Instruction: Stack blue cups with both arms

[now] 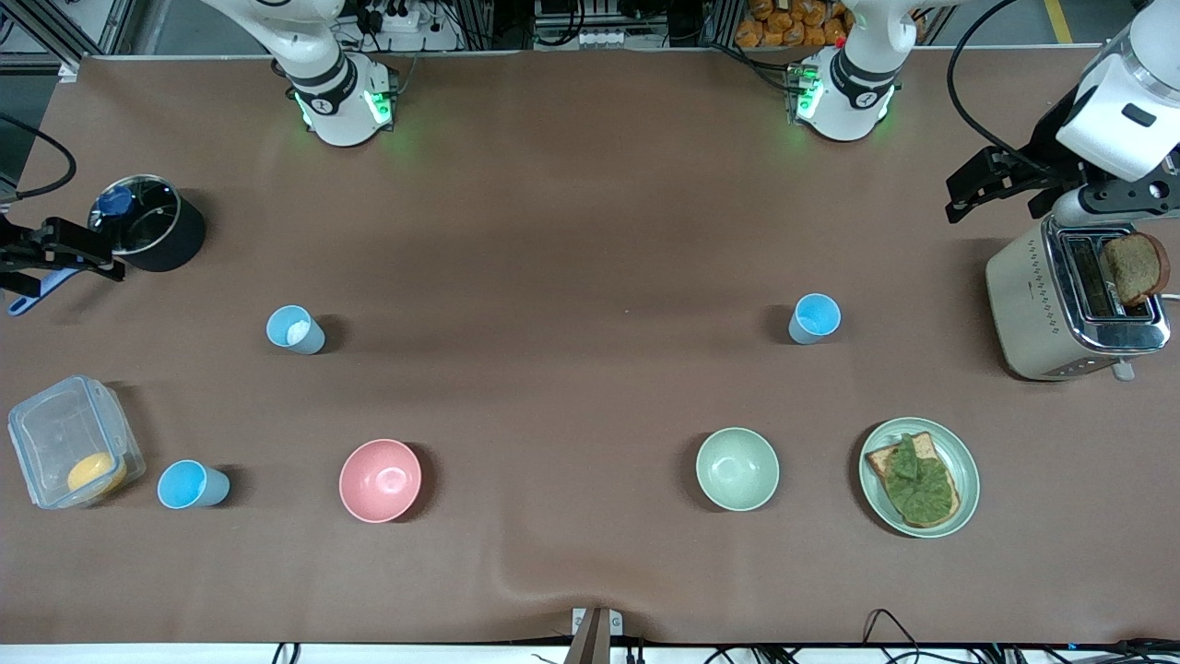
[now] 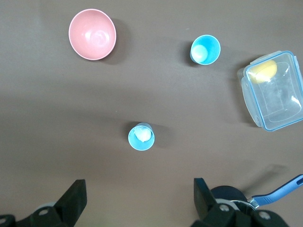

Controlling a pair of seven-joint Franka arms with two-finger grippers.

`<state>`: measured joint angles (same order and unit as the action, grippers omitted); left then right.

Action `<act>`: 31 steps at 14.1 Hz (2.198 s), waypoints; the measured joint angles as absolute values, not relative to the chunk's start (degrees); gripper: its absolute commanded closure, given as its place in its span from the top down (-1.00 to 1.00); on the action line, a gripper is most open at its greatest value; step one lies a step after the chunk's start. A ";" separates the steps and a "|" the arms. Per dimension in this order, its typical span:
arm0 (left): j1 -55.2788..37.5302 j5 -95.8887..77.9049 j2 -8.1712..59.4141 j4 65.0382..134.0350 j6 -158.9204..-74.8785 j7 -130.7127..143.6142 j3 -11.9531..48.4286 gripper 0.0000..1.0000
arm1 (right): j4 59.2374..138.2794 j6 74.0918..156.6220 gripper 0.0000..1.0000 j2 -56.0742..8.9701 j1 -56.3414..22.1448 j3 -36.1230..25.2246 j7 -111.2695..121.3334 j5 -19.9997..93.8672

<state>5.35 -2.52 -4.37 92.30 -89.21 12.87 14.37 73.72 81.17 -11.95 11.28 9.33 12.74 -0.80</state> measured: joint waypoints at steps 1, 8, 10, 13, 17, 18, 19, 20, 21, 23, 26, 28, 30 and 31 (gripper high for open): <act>5.30 -2.52 -4.37 92.30 -89.21 12.87 14.42 1.00 | 73.72 81.17 1.00 -11.95 11.20 9.33 12.74 -0.80; 5.35 -2.52 -4.37 92.30 -89.21 12.97 14.34 1.00 | 73.72 81.14 1.00 -11.95 11.21 8.94 12.74 -0.87; 5.39 -2.52 -4.36 92.30 -89.21 12.97 14.29 1.00 | 73.72 81.15 1.00 -11.95 11.23 8.69 12.74 -0.87; 5.53 -2.52 -3.99 92.30 -89.21 12.97 13.93 1.00 | 73.72 81.19 1.00 -11.95 11.21 8.64 12.74 -0.87; 5.56 -2.52 -3.65 92.30 -89.21 12.97 13.76 1.00 | 73.66 81.67 1.00 -11.90 11.13 8.67 12.18 -0.92; 5.56 -2.52 -3.65 92.30 -89.21 12.97 13.76 1.00 | 73.60 81.65 1.00 -11.71 11.14 8.61 11.14 -0.93; 5.56 -2.52 -3.65 92.30 -89.21 12.97 13.76 1.00 | 73.57 81.58 1.00 -11.29 11.14 8.60 9.53 -0.94; 5.56 -2.52 -3.65 92.29 -89.21 12.97 13.76 1.00 | 73.62 81.45 1.00 -10.80 11.13 8.61 7.90 -0.94; 5.56 -2.52 -3.65 92.29 -89.21 12.97 13.76 1.00 | 74.03 81.69 1.00 -10.42 11.13 8.61 6.76 -0.94; 5.56 -2.52 -3.65 92.28 -89.21 12.97 13.76 1.00 | 76.96 85.14 1.00 -10.08 11.13 8.63 5.76 -0.94; 5.56 -2.52 -3.64 92.26 -89.21 12.97 13.76 1.00 | 85.78 95.32 1.00 -10.48 11.02 8.75 4.78 -0.78; 5.55 -2.52 -3.64 92.22 -89.21 12.97 13.76 1.00 | 94.08 104.98 1.00 -10.79 10.15 9.06 4.47 -0.74; 5.56 -2.52 -3.62 92.18 -89.21 12.97 13.75 1.00 | 102.17 113.57 1.00 -10.69 9.32 9.14 3.72 -0.03; 5.56 -2.52 -3.61 92.17 -89.21 12.97 13.75 1.00 | 106.17 117.22 1.00 -10.38 9.01 9.18 3.37 0.31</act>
<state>5.56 -2.52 -3.61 92.17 -89.21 12.97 13.75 106.17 117.22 -10.38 9.01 9.18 3.37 0.31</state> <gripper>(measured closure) 0.000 0.000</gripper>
